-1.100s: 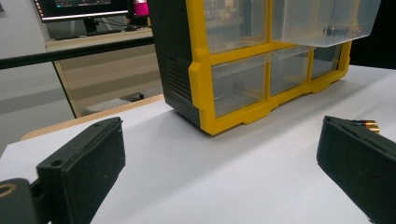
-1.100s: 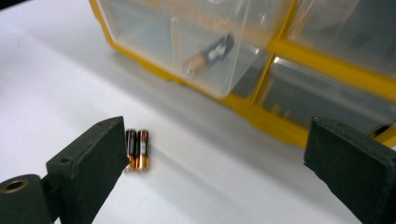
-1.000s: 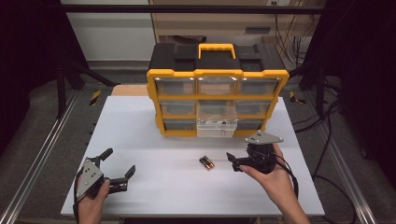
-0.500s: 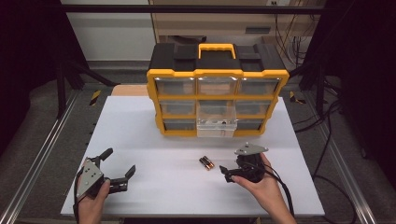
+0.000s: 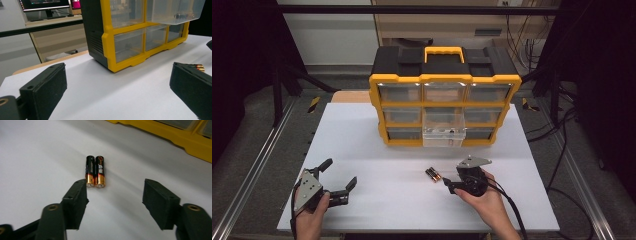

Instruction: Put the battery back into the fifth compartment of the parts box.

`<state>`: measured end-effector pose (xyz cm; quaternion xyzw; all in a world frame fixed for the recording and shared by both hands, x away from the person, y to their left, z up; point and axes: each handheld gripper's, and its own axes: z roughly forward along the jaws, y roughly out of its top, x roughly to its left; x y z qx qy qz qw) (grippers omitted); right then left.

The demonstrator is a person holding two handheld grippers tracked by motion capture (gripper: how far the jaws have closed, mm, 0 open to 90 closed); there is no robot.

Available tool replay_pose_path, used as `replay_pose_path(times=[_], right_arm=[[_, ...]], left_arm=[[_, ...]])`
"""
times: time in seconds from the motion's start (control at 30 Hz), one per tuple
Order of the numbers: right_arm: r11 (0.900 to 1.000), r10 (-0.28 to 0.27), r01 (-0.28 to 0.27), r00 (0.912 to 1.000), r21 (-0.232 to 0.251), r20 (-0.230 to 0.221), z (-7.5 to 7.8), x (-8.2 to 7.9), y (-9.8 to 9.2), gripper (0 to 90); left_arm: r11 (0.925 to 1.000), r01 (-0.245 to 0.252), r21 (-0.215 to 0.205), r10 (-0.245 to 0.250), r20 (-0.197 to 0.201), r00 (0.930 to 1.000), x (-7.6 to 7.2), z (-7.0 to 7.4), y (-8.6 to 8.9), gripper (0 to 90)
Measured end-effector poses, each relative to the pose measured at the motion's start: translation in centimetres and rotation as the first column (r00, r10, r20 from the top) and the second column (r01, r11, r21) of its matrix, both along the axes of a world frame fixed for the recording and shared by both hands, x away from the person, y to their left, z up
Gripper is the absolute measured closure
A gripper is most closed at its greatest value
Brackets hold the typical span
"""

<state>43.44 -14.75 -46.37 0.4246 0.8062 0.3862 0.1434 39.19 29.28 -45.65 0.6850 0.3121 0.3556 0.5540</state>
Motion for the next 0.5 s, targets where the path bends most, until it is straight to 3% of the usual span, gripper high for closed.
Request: replay_pose_path(times=[0.5], right_arm=[[0.999,0.001,-0.002,0.9999,0.032,0.017,-0.4,1.2,1.2,64.0]], left_arm=[[1.0000,-0.003,0.000,0.003,0.007,1.0000,0.0,0.0,-0.1,1.1]])
